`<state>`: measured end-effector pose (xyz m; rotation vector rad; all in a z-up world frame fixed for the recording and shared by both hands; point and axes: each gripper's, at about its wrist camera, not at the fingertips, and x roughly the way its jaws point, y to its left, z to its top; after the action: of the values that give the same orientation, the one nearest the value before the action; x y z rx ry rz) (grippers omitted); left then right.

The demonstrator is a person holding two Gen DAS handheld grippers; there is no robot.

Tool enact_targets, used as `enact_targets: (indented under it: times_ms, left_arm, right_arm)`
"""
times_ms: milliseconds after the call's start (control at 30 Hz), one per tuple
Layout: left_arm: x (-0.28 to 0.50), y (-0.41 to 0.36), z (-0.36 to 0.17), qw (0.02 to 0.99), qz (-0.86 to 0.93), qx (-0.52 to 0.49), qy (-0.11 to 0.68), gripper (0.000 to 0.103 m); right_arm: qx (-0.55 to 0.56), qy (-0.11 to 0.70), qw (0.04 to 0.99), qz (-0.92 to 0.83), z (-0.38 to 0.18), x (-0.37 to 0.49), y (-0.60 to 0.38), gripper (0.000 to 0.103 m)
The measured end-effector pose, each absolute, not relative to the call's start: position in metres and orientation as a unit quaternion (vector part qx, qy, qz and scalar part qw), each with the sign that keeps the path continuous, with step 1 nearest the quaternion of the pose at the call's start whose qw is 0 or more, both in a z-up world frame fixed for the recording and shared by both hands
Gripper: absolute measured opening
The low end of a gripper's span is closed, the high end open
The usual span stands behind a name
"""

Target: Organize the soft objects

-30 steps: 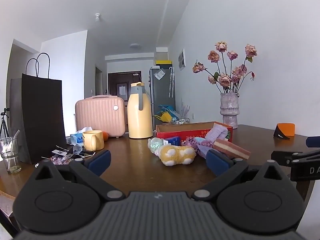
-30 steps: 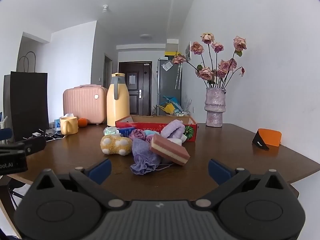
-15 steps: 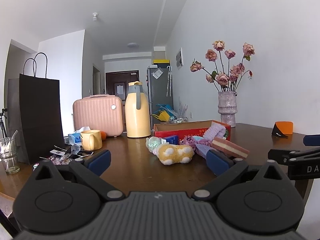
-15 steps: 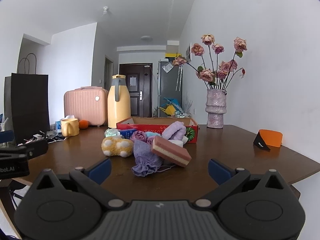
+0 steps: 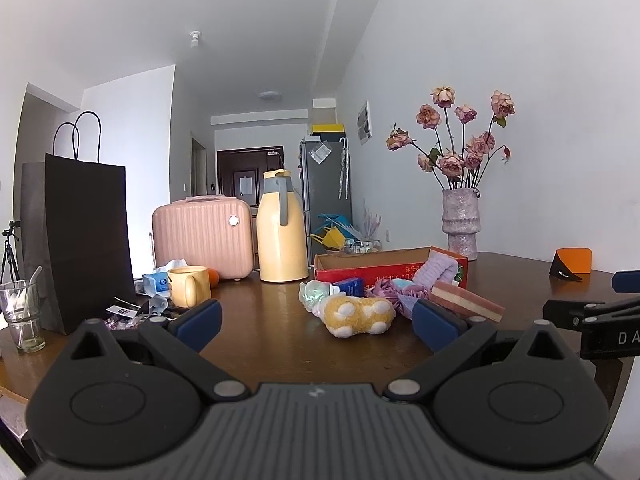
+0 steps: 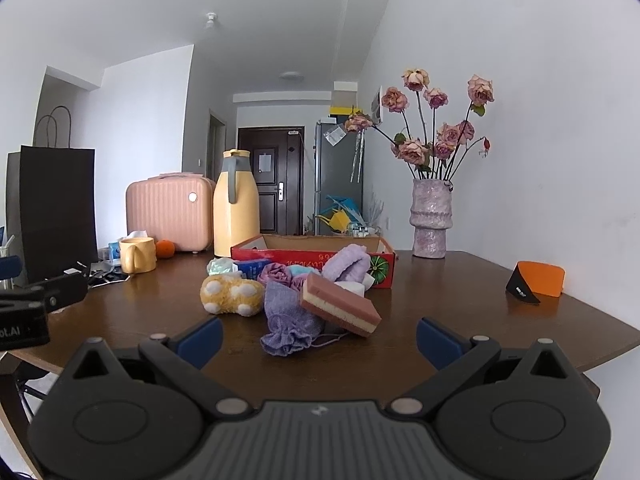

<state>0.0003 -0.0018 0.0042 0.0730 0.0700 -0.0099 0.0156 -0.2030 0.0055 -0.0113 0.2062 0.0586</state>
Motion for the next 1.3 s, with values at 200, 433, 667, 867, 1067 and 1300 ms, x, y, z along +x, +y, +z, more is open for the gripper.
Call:
enact_targets:
  times_ms: [200, 433, 667, 867, 1067, 1300]
  left_arm:
    - [-0.0007, -0.0021, 0.0041, 0.999, -0.005, 0.038, 0.033, 0.103]
    - [-0.0015, -0.0025, 0.0035, 0.999, -0.005, 0.039, 0.034, 0.103]
    - [-0.0017, -0.0031, 0.0040, 0.999, -0.006, 0.040, 0.033, 0.103]
    - [-0.0017, -0.0042, 0.0042, 0.999, -0.007, 0.041, 0.034, 0.103]
    - [-0.0024, -0.0054, 0.0039, 0.999, -0.007, 0.042, 0.033, 0.103]
    - [-0.0027, -0.0071, 0.0035, 0.999, -0.008, 0.042, 0.034, 0.103]
  right_arm:
    - [-0.007, 0.099, 0.995, 0.028, 0.0064, 0.0150, -0.2030, 0.103]
    - [-0.007, 0.097, 0.995, 0.027, 0.0071, 0.0143, -0.2037, 0.103]
    - [-0.010, 0.093, 0.995, 0.026, 0.0077, 0.0132, -0.2024, 0.103]
    - [-0.008, 0.095, 0.995, 0.027, 0.0068, 0.0129, -0.2027, 0.103]
    - [-0.008, 0.096, 0.995, 0.027, 0.0067, 0.0132, -0.2030, 0.103]
    - [-0.005, 0.098, 0.995, 0.027, 0.0059, 0.0132, -0.2030, 0.103]
